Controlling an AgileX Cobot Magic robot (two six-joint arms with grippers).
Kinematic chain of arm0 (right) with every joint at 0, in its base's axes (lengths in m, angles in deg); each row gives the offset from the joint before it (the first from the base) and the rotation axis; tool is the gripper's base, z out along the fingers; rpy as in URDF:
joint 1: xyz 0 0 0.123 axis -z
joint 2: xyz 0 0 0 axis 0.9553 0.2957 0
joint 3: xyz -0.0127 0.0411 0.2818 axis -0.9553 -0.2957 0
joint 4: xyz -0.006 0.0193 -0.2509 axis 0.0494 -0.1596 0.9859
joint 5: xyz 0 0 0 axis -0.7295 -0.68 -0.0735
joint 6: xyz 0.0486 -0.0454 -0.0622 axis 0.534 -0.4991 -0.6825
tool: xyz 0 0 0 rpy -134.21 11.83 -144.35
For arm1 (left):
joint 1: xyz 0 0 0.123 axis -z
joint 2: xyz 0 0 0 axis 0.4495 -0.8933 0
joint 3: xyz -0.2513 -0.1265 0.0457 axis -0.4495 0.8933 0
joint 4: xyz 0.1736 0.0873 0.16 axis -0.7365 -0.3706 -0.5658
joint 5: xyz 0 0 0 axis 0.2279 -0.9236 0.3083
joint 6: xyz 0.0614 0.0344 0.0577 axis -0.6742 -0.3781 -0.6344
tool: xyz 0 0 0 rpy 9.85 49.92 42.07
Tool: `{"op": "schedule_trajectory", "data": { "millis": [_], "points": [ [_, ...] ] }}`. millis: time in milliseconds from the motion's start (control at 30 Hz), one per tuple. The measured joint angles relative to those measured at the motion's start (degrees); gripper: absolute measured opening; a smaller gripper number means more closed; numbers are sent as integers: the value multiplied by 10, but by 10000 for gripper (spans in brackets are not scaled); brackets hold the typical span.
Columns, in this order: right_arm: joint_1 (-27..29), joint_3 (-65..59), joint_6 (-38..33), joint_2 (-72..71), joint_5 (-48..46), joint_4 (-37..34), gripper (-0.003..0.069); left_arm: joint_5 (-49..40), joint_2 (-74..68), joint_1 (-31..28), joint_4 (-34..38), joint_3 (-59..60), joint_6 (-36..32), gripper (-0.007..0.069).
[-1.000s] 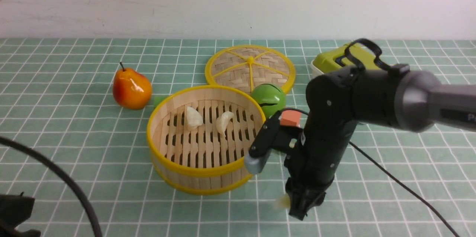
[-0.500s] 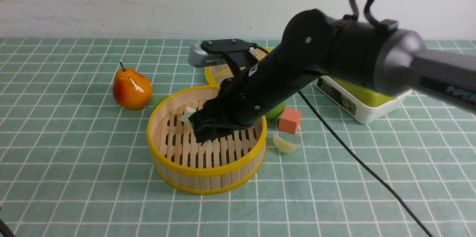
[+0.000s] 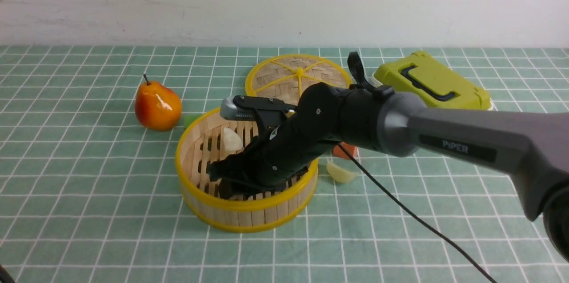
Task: Put the dumplings into the steamer on the table with the blue tablecloth.
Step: 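Place the dumpling in the bamboo steamer basket with the right gripper, then reach for and grasp a dumpling lying on the table beside the steamer, then place the dumpling in the bamboo steamer basket with the right gripper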
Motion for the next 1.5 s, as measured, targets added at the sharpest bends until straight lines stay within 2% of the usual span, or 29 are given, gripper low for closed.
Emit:
{"op": "schedule_trajectory", "data": {
  "millis": [67, 167, 300, 433, 600, 767, 1000, 1133, 1233, 1367, 1433, 1500],
  "points": [
    [3, 3, 1, -17, -14, -2, 428, -3, 0, 0, 0, 0, 0, -14],
    [14, 17, -9, -48, -54, 11, 459, -7, 0, 0, 0, 0, 0, -13],
    [53, 42, -78, -116, -151, 101, 464, -3, 0, 0, 0, 0, 0, -11],
    [103, 44, -159, -143, -225, 227, 440, 29, 0, 0, 0, 0, 1, -7],
    [134, 25, -228, -87, -234, 265, 407, 46, 0, 0, 0, 0, 4, -3],
    [136, 21, -280, -25, -160, 269, 405, 40, 0, 0, 0, 0, 5, -3],
    [136, 21, -274, 17, -90, 274, 400, 21, 0, 0, -2, 0, 5, 1],
    [136, 23, -231, 23, -99, 276, 297, 23, 0, 0, -6, 0, 5, 4],
    [136, 34, -206, 23, -143, 277, 288, 34, 0, 0, -7, 0, 5, 5],
    [136, 68, -179, 13, -262, 273, 288, 35, 0, 0, -9, 0, 5, 7],
    [136, 101, -173, -6, -325, 248, 288, 35, 0, 0, -9, 0, 6, 10],
    [136, 118, -172, -16, -344, 230, 288, 35, 0, 0, -9, 0, 6, 12]
  ]
}}
